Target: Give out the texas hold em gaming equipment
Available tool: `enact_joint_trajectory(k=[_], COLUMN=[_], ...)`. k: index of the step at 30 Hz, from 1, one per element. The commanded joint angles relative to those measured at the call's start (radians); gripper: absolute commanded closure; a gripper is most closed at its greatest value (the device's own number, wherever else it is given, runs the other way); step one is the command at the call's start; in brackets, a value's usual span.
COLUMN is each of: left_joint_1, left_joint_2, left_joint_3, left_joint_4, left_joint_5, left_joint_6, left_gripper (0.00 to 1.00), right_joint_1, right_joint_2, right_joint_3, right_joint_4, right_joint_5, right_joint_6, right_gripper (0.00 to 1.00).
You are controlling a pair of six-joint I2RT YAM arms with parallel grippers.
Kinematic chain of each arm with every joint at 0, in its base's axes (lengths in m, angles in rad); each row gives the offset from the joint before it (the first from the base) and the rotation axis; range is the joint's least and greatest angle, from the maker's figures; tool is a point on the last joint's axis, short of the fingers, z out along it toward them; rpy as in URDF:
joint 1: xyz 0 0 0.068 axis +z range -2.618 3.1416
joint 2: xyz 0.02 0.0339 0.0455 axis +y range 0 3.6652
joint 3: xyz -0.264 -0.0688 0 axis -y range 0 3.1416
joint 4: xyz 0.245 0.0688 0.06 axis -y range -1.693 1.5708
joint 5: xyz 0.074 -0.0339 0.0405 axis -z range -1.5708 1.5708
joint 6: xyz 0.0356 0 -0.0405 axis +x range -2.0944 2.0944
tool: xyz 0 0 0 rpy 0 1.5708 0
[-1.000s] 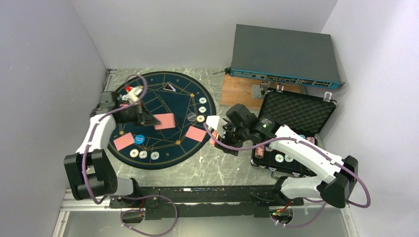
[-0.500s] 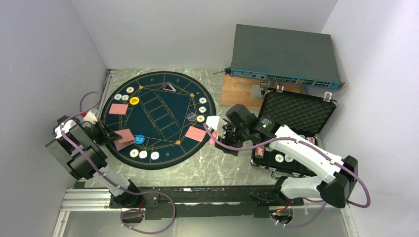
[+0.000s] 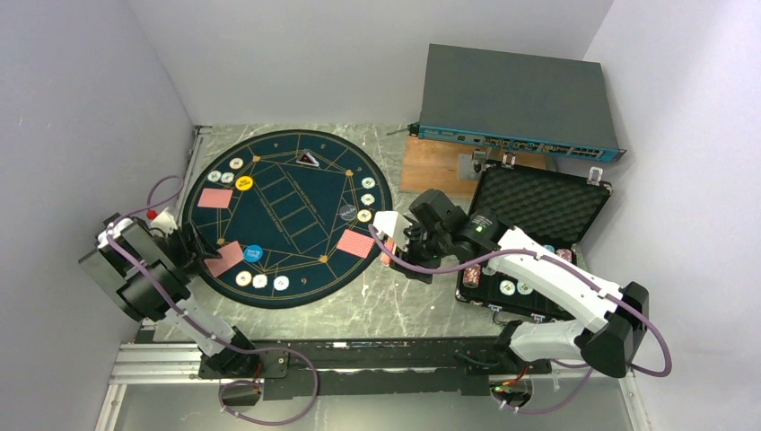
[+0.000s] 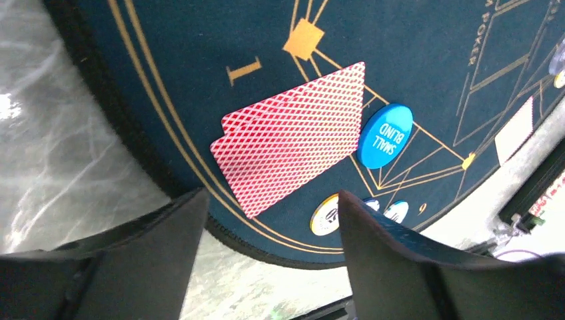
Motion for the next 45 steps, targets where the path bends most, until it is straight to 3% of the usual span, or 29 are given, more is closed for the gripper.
enact_joint_trajectory(k=[1, 4, 6, 11, 15, 18, 24, 28, 32, 38, 45], left_joint_1=[0.014, 0.016, 0.004, -0.155, -0.385, -0.598, -0.947, -1.103, -1.191, -1.281, -1.35], left_joint_2=[-0.112, -0.208, -0.26, -0.304, -0.344, -0.379, -0.385, -0.356, -0.342, -0.313, -0.24], left_joint_3=[0.031, 0.046, 0.069, 0.119, 0.082, -0.032, -0.132, -0.152, -0.153, -0.127, -0.011], left_joint_4=[0.01, 0.009, -0.01, -0.125, -0.071, 0.194, 0.606, 0.831, 0.963, 0.967, 0.796], left_joint_5=[-0.174, -0.165, -0.071, 0.22, 0.46, 0.596, 0.629, 0.632, 0.621, 0.599, 0.557], left_joint_6=[0.033, 0.047, 0.073, 0.098, -0.066, -0.333, -0.722, -0.895, -1.0, -0.997, -0.885], left_gripper=[0.17, 0.13, 0.07, 0.05, 0.05, 0.06, 0.05, 0.04, 0.02, 0.05, 0.18], right_joint_1=[0.005, 0.005, 0.005, 0.005, 0.005, 0.005, 0.005, 0.005, 0.005, 0.007, 0.008], right_joint_2=[-0.008, -0.013, -0.017, -0.026, -0.025, -0.028, -0.01, -0.002, 0.004, 0.005, 0.012], right_joint_3=[0.011, 0.007, 0.004, -0.007, -0.001, -0.005, 0.011, 0.017, 0.025, 0.034, 0.043], right_joint_4=[0.056, 0.058, 0.058, 0.076, 0.088, 0.104, 0.098, 0.094, 0.085, 0.085, 0.082], right_joint_5=[-0.014, -0.012, -0.012, -0.017, -0.025, -0.039, -0.055, -0.058, -0.055, -0.056, -0.049], right_joint_6=[-0.015, -0.018, -0.022, -0.015, -0.01, -0.006, -0.013, -0.014, -0.014, -0.009, -0.015], right_gripper=[1.0, 1.0, 1.0, 1.0, 1.0, 1.0, 1.0, 1.0, 1.0, 1.0, 1.0])
